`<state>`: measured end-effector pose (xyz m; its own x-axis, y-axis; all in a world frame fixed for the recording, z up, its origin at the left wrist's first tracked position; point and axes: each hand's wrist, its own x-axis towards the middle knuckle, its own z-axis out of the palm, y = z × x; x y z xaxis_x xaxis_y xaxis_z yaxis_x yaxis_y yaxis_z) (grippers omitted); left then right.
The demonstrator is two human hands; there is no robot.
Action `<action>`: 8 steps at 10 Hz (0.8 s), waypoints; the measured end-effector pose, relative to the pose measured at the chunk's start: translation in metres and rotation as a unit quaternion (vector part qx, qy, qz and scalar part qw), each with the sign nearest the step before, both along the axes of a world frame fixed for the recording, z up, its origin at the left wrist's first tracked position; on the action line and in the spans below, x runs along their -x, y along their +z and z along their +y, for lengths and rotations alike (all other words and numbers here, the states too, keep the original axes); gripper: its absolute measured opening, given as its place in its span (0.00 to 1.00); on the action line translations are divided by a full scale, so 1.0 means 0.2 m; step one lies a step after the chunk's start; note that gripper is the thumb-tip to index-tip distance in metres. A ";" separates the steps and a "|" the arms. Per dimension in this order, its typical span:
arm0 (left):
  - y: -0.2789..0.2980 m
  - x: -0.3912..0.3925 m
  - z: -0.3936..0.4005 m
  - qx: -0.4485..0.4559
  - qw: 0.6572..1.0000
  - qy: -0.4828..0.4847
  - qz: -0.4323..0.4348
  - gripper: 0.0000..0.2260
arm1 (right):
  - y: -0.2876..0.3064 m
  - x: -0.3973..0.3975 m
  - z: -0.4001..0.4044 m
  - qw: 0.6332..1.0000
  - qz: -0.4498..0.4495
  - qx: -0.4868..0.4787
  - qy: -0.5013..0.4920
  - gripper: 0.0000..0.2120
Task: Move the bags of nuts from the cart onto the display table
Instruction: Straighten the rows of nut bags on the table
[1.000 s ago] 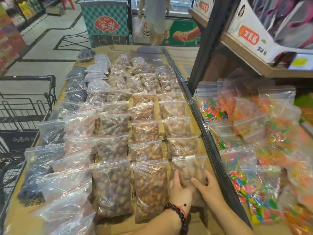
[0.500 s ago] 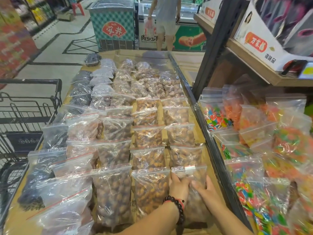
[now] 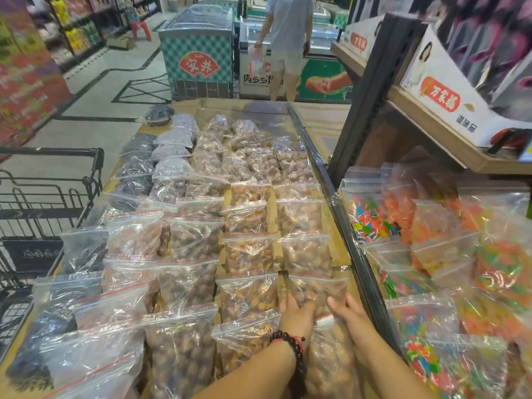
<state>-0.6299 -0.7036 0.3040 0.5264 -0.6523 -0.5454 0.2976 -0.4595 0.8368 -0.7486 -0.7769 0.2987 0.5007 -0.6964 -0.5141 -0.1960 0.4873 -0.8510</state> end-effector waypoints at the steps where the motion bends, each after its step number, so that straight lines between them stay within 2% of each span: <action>1: 0.06 0.00 0.03 0.003 1.000 -0.015 -0.012 0.31 | -0.05 0.02 0.01 1.000 0.006 0.009 -0.010 0.26; 3: 0.04 0.01 0.03 0.000 1.000 0.023 0.008 0.29 | 0.00 -0.01 0.04 0.994 0.052 0.100 0.011 0.15; 4: -0.02 0.05 0.02 -0.010 0.999 0.044 -0.017 0.28 | -0.01 -0.03 0.04 0.979 0.083 0.182 0.022 0.22; 5: -0.02 0.06 0.03 -0.020 0.999 0.031 -0.031 0.29 | 0.00 -0.05 0.02 0.978 0.087 0.188 0.021 0.29; 6: 0.05 0.09 0.09 0.009 0.999 0.034 -0.018 0.31 | -0.01 0.02 0.03 0.976 0.116 0.176 -0.050 0.30; 7: 0.10 0.19 0.23 0.062 0.998 0.012 -0.003 0.38 | -0.03 0.16 0.13 0.971 0.131 0.150 -0.135 0.18; 8: 0.05 0.33 0.42 0.032 0.999 -0.027 -0.028 0.39 | -0.08 0.30 0.31 0.969 0.168 0.132 -0.121 0.14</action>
<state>-0.6960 -0.6200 0.3140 0.5173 -0.7134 -0.4727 0.2257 -0.4191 0.8794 -0.8083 -0.7144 0.2824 0.1412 -0.9020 -0.4080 -0.3901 0.3281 -0.8603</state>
